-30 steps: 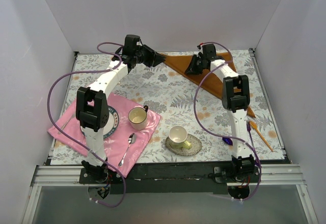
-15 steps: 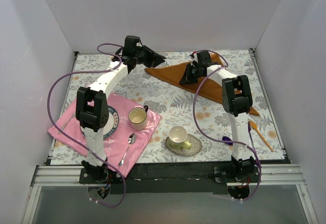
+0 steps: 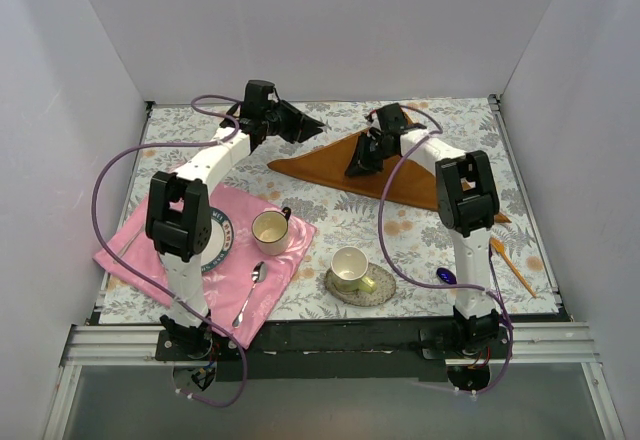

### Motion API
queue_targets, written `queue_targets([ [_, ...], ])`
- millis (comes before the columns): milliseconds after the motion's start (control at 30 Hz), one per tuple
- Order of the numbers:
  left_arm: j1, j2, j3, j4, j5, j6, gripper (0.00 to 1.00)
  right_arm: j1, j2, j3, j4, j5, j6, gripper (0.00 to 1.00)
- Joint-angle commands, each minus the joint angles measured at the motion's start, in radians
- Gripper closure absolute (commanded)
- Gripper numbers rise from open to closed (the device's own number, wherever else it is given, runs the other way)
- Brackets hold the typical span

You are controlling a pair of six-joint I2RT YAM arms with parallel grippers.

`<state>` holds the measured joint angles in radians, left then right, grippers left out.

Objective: Fold the napkin, place the utensils inside, and roll it up
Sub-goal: Grab a utensil with the right arm

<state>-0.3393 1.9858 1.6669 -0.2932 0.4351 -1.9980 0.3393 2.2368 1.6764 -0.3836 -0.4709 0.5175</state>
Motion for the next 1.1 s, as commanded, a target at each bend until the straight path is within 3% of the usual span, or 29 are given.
queue_targets([
  [0, 0.006, -0.136, 0.025, -0.036, 0.042, -0.022, 0.78, -0.006, -0.063, 0.299, -0.302, 0.185, -0.079, 0.67],
  [100, 0.005, -0.156, 0.076, -0.128, 0.089, 0.004, 0.68, -0.032, -0.173, 0.321, -0.479, 0.337, -0.054, 0.54],
  [200, 0.005, -0.186, 0.125, -0.224, 0.137, 0.051, 0.58, -0.114, -0.356, 0.131, -0.531, 0.395, 0.079, 0.45],
  [267, 0.008, -0.214, 0.146, -0.277, 0.16, 0.094, 0.53, -0.207, -0.515, -0.108, -0.523, 0.399, 0.224, 0.42],
  [367, 0.019, -0.245, 0.162, -0.331, 0.206, 0.142, 0.5, -0.353, -0.722, -0.406, -0.46, 0.396, 0.366, 0.44],
  [467, 0.02, -0.266, 0.181, -0.374, 0.235, 0.182, 0.48, -0.439, -0.876, -0.576, -0.356, 0.443, 0.325, 0.42],
  [567, 0.025, -0.274, 0.192, -0.403, 0.258, 0.215, 0.43, -0.497, -0.916, -0.601, -0.403, 0.465, 0.158, 0.35],
  [600, 0.026, -0.274, 0.191, -0.406, 0.272, 0.232, 0.42, -0.505, -0.918, -0.601, -0.441, 0.544, 0.083, 0.33],
  [633, 0.029, -0.272, 0.191, -0.418, 0.301, 0.238, 0.41, -0.538, -0.922, -0.606, -0.475, 0.578, 0.057, 0.25],
  [733, 0.045, -0.271, 0.192, -0.458, 0.33, 0.268, 0.39, -0.676, -0.972, -0.702, -0.465, 0.551, -0.007, 0.19],
  [833, 0.062, -0.272, 0.194, -0.463, 0.346, 0.286, 0.39, -0.804, -0.996, -0.768, -0.44, 0.521, 0.047, 0.18],
  [900, 0.065, -0.259, 0.208, -0.474, 0.352, 0.291, 0.39, -0.832, -0.982, -0.779, -0.449, 0.578, 0.107, 0.19],
  [1067, 0.071, -0.203, 0.295, -0.549, 0.375, 0.33, 0.39, -0.945, -0.919, -0.796, -0.393, 0.526, 0.248, 0.25],
])
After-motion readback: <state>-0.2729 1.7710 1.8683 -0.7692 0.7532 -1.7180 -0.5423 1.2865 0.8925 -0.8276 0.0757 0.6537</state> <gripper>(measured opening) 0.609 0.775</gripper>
